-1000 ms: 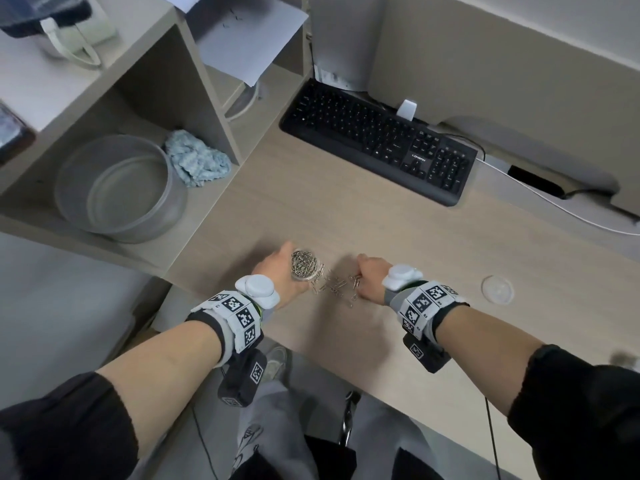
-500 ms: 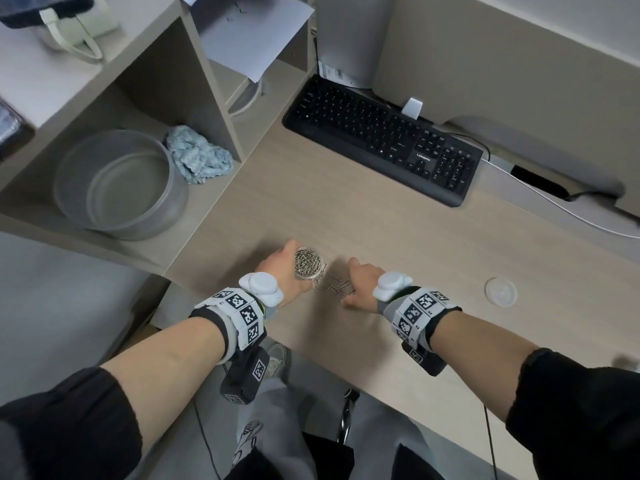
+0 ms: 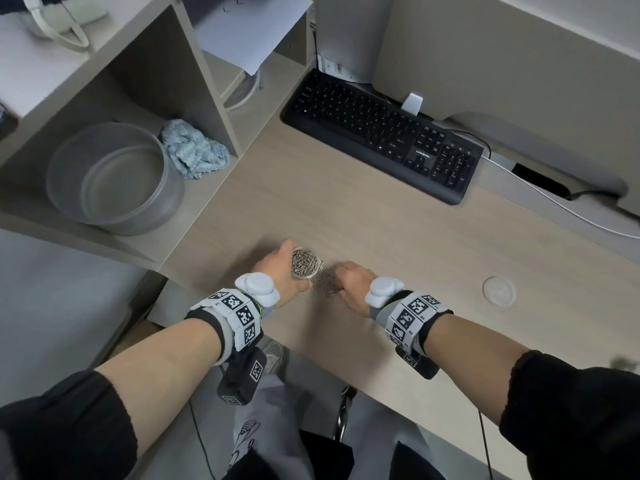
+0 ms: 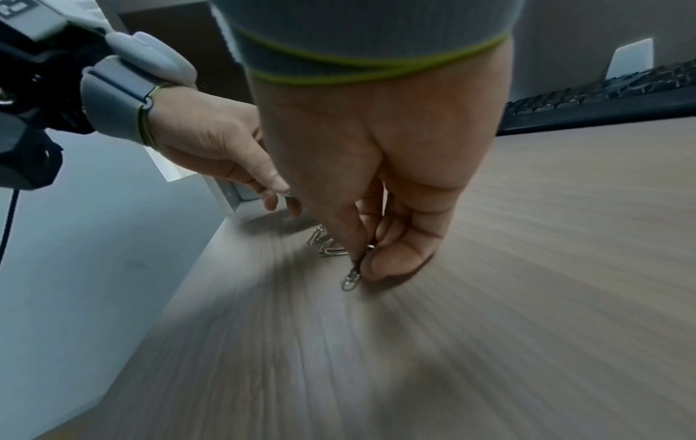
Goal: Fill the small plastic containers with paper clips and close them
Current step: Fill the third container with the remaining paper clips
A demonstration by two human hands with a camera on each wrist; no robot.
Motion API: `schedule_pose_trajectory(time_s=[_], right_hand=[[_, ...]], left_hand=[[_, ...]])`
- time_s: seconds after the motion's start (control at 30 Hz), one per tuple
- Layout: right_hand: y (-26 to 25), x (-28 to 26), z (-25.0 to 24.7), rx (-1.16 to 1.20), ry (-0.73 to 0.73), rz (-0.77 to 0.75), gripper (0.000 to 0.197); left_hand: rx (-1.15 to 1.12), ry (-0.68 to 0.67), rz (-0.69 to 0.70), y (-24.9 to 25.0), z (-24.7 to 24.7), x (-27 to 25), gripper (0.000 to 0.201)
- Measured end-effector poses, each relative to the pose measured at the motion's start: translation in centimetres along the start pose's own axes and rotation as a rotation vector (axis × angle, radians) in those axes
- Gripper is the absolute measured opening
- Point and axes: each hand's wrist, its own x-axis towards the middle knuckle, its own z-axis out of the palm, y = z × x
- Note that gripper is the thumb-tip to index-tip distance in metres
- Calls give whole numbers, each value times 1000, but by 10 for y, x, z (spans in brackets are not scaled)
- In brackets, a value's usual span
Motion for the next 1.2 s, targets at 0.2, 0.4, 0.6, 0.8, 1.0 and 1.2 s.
schedule_pose_trajectory(time_s=[0.2, 0.4, 0.6, 0.8, 1.0, 1.2], right_hand=[[5, -2, -2, -10, 37, -30, 36], [8, 0, -23, 143, 54, 78, 18], [-10, -11, -58, 475, 194, -12, 14], [-31, -9, -63, 510, 186, -115, 12], [9, -15, -49, 355, 173, 207, 5], [18, -16, -12, 255, -17, 398, 22]], left_hand=[[-4, 3, 4, 1, 2, -3, 66], [16, -26, 11, 1, 10, -6, 64], [20, -18, 46, 10, 15, -9, 64], [47, 13, 79, 20, 13, -9, 64], [53, 7, 74, 13, 5, -10, 68], [71, -9, 59, -3, 1, -12, 62]])
